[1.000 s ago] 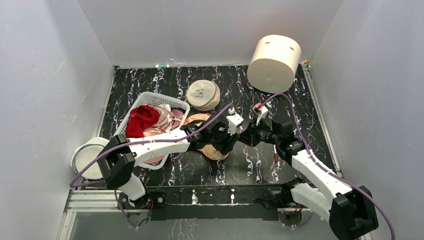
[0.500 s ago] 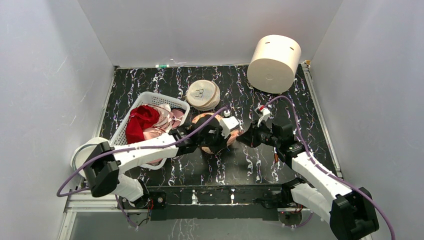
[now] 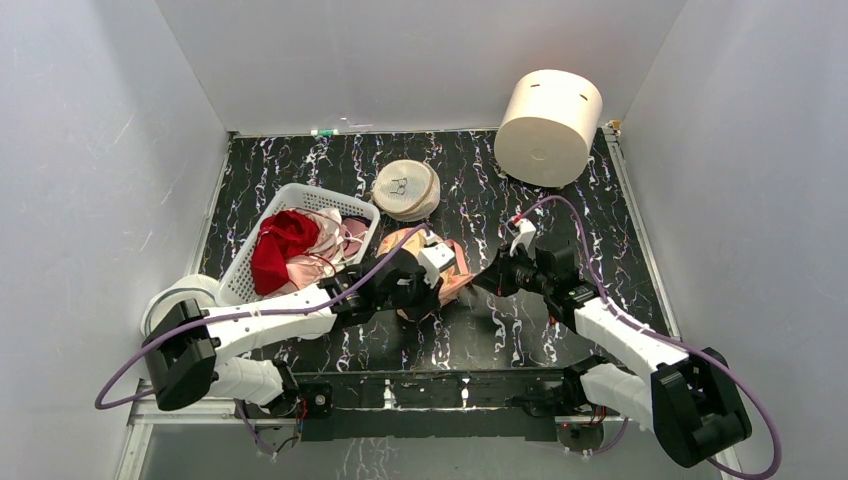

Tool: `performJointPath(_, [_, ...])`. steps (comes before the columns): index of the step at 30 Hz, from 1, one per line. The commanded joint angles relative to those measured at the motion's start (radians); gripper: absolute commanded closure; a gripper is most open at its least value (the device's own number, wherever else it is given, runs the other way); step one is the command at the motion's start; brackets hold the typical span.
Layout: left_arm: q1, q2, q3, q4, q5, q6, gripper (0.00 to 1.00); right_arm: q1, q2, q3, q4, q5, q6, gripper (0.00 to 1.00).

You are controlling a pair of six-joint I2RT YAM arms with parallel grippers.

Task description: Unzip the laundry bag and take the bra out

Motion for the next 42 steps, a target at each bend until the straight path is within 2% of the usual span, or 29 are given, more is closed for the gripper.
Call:
performJointPath(1, [-0.005,0.012,-0.028,-0.068,-0.116,-0.138,1.00,-0.012,-0.001,0.018,0.043,0.135,-0.039,1.00])
performJointPath(5, [-0.005,0.101,0.004,-0.134,-0.210,-0.208,1.00,-0.020,-0.048,0.007,0.035,0.156,-0.035,1.00])
performJointPath(10, [-0.004,0.137,0.026,-0.137,-0.275,-0.208,1.00,-0.021,-0.060,0.000,0.036,0.085,-0.058,1.00])
performJointPath(13, [-0.004,0.139,0.057,-0.161,-0.290,-0.195,0.99,-0.021,-0.042,0.017,-0.018,0.037,-0.109,1.00])
performJointPath(17, [-0.003,0.122,0.089,-0.203,-0.267,-0.197,0.72,-0.020,-0.040,0.016,-0.010,-0.048,-0.134,1.00])
performJointPath(20, [-0.003,0.094,0.121,-0.231,-0.216,-0.202,0.38,-0.020,-0.037,0.020,0.004,-0.097,-0.145,1.00])
performJointPath(22, [-0.003,0.080,0.136,-0.226,-0.170,-0.207,0.24,-0.019,-0.025,0.039,-0.014,-0.113,-0.165,1.00])
performJointPath(26, [-0.004,0.048,0.177,-0.174,-0.087,-0.210,0.10,-0.017,-0.021,0.051,-0.023,-0.130,-0.174,1.00])
performJointPath(34, [-0.003,0.241,0.334,-0.159,-0.064,-0.150,0.09,-0.015,-0.047,0.030,0.017,-0.134,-0.160,1.00])
performJointPath(36, [-0.003,0.313,0.354,-0.139,-0.082,-0.119,0.13,-0.014,-0.037,0.032,0.038,-0.158,-0.159,1.00])
performJointPath(40, [-0.003,0.359,0.339,-0.132,-0.210,0.008,0.19,-0.012,-0.013,0.039,0.040,-0.168,-0.168,1.00])
performJointPath(41, [-0.003,0.366,0.339,-0.136,-0.218,0.032,0.22,-0.012,-0.008,0.037,0.046,-0.163,-0.168,1.00])
performJointPath(42, [-0.004,0.373,0.339,-0.143,-0.231,0.058,0.29,-0.011,-0.002,0.040,0.046,-0.158,-0.168,1.00])
